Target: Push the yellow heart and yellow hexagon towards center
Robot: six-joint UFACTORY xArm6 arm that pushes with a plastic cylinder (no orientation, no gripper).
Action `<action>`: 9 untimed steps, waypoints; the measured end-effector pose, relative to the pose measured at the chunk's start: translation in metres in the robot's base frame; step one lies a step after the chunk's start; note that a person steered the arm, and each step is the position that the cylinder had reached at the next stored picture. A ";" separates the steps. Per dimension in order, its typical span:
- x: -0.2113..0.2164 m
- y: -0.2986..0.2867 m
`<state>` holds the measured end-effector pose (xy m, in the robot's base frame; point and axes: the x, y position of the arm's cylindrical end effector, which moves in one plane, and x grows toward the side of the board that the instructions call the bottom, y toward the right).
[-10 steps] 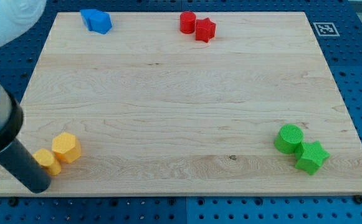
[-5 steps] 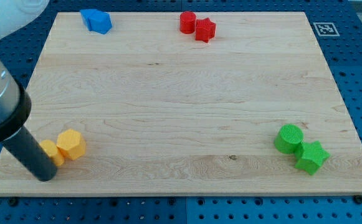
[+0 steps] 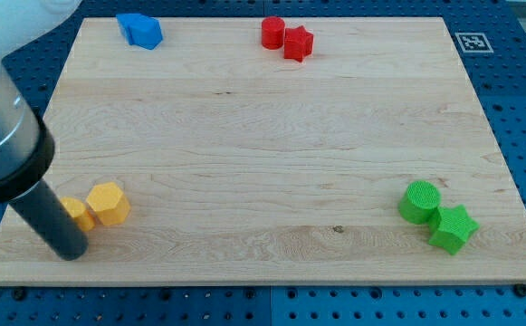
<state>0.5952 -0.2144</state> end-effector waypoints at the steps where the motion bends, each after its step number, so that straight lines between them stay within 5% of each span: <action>1: 0.000 -0.026; 4: -0.016 -0.030; 6: -0.043 0.044; 9: -0.020 0.140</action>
<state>0.5750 -0.0741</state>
